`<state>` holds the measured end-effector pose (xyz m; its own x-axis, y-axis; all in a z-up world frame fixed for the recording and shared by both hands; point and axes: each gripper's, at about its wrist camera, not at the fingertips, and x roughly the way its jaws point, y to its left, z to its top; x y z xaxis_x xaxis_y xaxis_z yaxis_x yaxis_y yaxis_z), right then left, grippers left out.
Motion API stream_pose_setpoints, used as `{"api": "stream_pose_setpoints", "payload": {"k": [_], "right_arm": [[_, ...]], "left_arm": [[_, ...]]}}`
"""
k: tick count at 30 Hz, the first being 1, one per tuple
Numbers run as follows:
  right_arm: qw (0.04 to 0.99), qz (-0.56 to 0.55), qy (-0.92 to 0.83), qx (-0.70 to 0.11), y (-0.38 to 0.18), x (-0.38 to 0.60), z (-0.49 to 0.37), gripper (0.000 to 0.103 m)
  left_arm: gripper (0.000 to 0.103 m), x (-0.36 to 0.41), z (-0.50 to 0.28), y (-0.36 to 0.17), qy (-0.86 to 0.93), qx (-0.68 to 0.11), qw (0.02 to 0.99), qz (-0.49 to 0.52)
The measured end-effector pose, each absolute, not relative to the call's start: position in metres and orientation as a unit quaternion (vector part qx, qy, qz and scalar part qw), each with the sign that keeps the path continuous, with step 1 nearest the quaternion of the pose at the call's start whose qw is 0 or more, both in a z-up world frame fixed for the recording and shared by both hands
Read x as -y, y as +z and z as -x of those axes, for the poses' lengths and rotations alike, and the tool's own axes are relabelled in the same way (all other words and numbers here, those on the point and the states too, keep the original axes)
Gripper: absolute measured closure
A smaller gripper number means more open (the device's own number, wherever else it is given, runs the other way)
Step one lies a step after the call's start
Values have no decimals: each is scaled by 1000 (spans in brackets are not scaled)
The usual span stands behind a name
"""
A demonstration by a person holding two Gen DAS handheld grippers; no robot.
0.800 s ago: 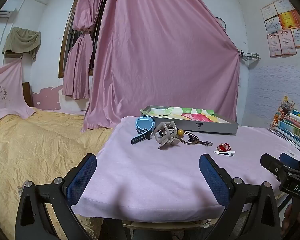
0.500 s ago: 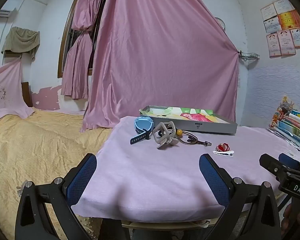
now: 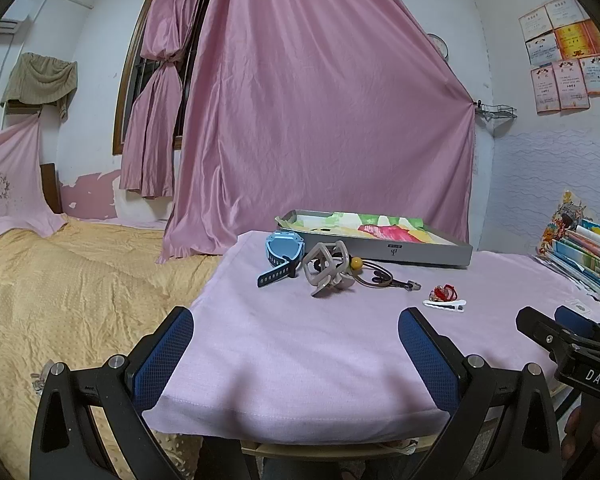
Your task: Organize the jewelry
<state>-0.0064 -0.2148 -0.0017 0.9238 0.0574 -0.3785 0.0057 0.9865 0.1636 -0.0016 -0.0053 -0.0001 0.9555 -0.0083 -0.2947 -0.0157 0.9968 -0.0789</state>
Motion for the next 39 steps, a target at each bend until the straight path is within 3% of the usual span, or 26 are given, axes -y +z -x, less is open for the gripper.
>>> {"api": "stream_pose_setpoints", "payload": {"k": [39], "right_arm": [[977, -81, 14, -196, -1, 212, 7, 1]], "left_arm": [[0, 6, 2, 2, 2, -150, 988, 40]]}}
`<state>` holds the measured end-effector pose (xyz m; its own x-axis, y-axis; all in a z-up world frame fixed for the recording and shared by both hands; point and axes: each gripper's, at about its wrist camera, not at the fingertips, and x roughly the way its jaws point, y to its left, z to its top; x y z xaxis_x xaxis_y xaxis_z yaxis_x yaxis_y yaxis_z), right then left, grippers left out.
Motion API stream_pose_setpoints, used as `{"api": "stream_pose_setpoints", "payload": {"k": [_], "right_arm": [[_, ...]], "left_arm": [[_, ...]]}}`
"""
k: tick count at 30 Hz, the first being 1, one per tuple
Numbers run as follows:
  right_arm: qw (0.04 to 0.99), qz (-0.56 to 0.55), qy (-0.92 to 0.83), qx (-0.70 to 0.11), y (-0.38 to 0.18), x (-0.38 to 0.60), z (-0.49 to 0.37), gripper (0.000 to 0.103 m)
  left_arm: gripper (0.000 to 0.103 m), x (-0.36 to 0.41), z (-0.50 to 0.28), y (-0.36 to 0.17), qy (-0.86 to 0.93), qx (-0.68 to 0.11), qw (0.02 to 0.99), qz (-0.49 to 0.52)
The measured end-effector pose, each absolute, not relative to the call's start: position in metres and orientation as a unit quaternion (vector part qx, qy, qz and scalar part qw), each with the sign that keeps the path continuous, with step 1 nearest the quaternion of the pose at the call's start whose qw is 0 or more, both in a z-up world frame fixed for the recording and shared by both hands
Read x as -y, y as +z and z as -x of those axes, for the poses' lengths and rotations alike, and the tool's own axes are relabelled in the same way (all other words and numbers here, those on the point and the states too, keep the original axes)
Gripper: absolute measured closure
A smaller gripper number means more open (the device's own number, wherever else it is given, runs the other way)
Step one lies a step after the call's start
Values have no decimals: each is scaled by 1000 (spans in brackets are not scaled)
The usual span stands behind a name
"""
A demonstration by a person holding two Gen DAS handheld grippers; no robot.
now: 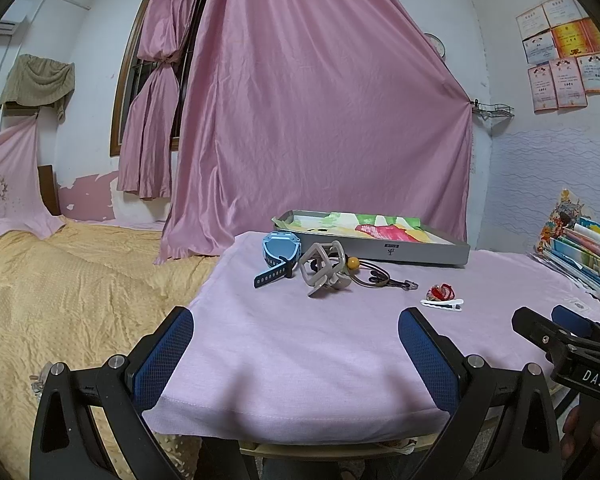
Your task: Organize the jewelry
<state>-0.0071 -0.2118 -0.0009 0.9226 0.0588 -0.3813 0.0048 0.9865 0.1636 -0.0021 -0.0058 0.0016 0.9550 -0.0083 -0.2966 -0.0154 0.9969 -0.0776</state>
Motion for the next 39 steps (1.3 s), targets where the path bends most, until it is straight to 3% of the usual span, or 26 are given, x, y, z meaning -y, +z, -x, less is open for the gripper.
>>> {"api": "stream_pose_setpoints", "payload": {"k": [39], "right_arm": [[982, -82, -1, -172, -3, 218, 5, 1]], "left_arm": [[0, 9, 1, 2, 0, -151, 988, 39]]}}
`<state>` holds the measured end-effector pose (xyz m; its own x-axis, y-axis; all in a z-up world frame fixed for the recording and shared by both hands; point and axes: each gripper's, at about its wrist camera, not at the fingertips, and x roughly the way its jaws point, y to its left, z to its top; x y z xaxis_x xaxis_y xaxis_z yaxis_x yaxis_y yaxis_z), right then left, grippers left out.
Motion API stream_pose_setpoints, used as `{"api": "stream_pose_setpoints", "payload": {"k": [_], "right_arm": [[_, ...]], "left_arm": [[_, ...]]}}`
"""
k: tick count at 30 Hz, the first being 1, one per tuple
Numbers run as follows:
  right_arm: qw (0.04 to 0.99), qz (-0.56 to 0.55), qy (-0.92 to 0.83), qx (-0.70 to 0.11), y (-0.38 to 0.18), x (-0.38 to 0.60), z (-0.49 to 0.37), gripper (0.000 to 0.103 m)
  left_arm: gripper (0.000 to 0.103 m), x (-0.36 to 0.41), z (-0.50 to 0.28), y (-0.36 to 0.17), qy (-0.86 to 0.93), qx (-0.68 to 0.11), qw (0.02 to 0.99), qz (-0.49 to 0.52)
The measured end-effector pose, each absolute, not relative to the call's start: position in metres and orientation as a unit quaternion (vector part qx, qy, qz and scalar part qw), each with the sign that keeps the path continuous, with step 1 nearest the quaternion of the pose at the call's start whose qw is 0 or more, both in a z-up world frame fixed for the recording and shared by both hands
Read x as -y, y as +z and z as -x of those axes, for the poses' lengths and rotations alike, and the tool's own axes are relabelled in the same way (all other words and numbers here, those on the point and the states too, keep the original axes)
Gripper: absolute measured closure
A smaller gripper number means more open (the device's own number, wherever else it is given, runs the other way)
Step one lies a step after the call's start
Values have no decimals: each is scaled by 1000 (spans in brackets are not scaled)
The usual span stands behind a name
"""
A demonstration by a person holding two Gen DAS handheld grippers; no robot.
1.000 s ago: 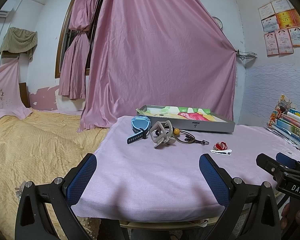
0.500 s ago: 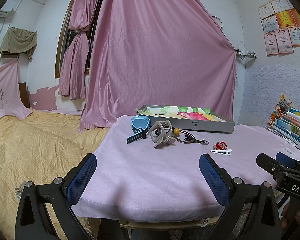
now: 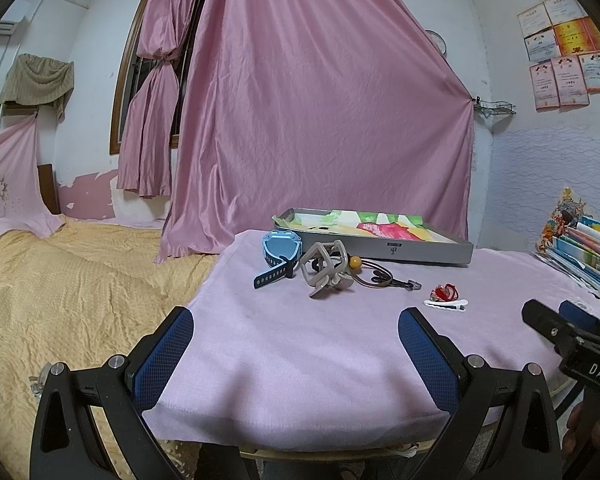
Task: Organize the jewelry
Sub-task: 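Grasp the beige claw clip with left tool while right tool grasps the white hair clip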
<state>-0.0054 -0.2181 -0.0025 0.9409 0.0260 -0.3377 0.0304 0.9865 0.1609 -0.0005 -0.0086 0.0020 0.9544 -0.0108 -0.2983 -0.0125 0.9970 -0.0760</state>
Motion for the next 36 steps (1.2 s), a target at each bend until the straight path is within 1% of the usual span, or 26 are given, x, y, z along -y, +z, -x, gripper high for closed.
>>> {"api": "stream_pose_setpoints", "payload": {"k": [8, 16, 18, 23, 26, 30, 33, 35, 36], "right_arm": [[988, -66, -7, -143, 13, 224, -3, 1], [987, -55, -6, -152, 27, 230, -31, 1], [985, -55, -4, -164, 28, 232, -42, 1], [971, -70, 4, -228, 23, 242, -75, 1], [956, -100, 35, -275, 13, 251, -95, 1], [942, -102, 51, -315, -1, 253, -112, 1], [930, -99, 76, -346, -8, 250, -120, 6], [920, -89, 92, -370, -14, 245, -127, 12], [917, -85, 98, -378, -16, 243, -130, 19]], "left_arm": [[0, 7, -19, 1, -7, -159, 986, 41], [0, -2, -54, 12, -11, -182, 982, 51], [0, -2, -64, 14, -15, -187, 981, 51], [0, 2, -90, 18, -25, -209, 976, 52], [0, 6, -108, 16, -33, -228, 971, 57], [0, 10, -128, 12, -41, -258, 963, 66], [0, 14, -142, 7, -45, -280, 956, 73], [0, 18, -149, 5, -46, -290, 953, 74], [0, 20, -151, 4, -46, -294, 952, 74]]}}
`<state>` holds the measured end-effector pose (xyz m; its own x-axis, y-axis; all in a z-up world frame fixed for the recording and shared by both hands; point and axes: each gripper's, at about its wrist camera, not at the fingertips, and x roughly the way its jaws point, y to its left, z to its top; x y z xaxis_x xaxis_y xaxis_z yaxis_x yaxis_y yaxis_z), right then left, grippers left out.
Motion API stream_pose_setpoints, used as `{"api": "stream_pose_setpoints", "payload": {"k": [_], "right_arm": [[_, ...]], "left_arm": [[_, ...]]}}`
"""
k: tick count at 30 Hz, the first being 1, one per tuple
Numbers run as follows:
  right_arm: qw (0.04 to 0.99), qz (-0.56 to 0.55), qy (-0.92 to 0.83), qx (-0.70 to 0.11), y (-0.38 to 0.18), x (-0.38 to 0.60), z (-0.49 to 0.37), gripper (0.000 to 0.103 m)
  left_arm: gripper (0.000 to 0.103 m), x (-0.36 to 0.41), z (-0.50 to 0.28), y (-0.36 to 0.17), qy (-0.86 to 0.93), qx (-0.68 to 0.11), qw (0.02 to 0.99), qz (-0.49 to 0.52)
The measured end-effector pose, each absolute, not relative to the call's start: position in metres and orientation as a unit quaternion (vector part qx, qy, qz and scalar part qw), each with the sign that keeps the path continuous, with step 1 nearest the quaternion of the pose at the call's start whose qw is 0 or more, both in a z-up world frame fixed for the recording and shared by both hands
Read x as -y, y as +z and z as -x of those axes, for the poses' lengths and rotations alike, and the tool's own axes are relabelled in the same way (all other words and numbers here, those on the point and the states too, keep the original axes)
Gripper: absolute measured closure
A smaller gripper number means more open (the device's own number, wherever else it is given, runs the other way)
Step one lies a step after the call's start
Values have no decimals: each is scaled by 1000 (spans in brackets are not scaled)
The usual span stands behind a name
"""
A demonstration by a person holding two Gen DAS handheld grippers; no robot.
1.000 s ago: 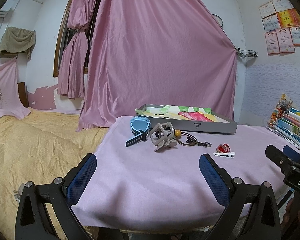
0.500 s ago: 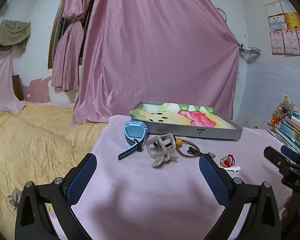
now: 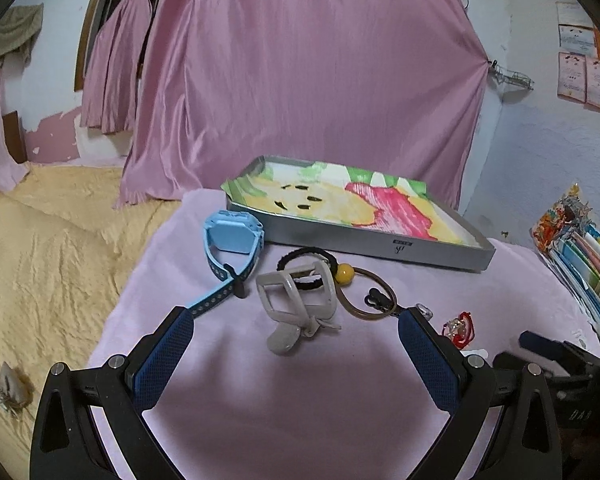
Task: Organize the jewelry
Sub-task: 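Grasp the beige claw clip with left tool while right tool grasps the white hair clip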
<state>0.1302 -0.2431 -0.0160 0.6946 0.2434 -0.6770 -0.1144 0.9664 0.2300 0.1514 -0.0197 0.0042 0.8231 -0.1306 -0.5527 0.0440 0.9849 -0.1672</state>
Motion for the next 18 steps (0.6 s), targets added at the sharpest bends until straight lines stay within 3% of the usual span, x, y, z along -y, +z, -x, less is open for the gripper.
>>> {"api": "stream_pose_setpoints", "payload": {"k": [1, 7, 10, 14, 18], "right_arm": [[913, -82, 103, -387, -18, 241, -133, 26], [899, -61, 124, -416, -20, 228, -147, 42], [895, -48, 133, -423, -18, 221, -150, 56], [892, -36, 146, -426, -16, 213, -148, 58], [892, -32, 151, -425, -15, 211, -145, 74]], "left_arm": [[0, 21, -154, 4, -45, -297, 951, 72], [6, 28, -169, 1, -44, -321, 944, 64], [14, 30, -175, 0, -41, -330, 941, 57], [25, 33, -180, 2, -38, -336, 940, 53], [42, 34, -183, 0, -35, -342, 938, 49]]}}
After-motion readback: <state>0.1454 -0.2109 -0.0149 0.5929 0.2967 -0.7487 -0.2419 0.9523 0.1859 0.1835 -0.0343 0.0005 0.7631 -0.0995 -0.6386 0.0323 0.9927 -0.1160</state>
